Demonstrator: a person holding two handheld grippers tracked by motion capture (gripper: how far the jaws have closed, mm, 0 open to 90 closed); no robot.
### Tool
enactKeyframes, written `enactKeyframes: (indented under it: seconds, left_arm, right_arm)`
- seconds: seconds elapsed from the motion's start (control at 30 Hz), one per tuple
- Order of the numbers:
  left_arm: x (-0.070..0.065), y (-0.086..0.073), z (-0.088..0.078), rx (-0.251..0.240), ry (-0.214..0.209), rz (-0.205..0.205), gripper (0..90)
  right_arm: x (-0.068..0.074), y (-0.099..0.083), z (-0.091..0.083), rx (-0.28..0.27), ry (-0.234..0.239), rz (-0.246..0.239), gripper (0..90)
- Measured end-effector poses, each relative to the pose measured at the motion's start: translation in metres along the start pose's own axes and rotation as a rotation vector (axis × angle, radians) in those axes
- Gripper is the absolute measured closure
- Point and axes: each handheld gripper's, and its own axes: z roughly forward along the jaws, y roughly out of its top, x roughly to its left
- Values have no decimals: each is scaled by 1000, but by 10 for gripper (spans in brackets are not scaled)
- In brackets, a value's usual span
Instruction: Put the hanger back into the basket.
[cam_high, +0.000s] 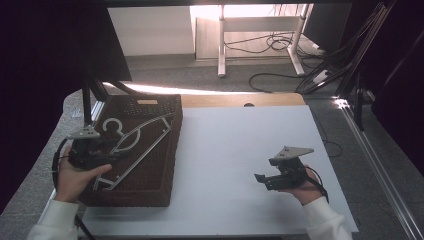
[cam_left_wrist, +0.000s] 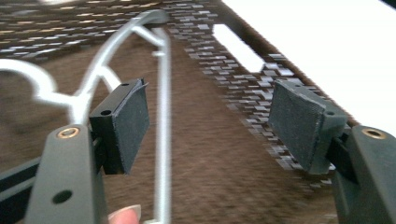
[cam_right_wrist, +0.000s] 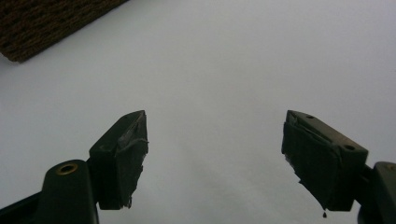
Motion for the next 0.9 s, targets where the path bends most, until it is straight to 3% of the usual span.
enactKeyframes:
  seconds: [0.17, 0.37, 0.63, 0.9]
  left_arm:
    - [-27, -4, 12, -2, -60, 2, 283]
    - [-47, -12, 22, -20, -83, -2, 283]
    - [-52, -16, 16, -51, -89, 5, 283]
    - [-55, -19, 22, -40, -85, 12, 281]
  right_arm:
    - [0, 0, -4, -25, -6, -3, 233]
    - [0, 0, -7, -53, -8, -10, 231]
    - [1, 0, -9, -82, -23, -16, 226]
    - [1, -1, -8, -89, -32, -22, 212]
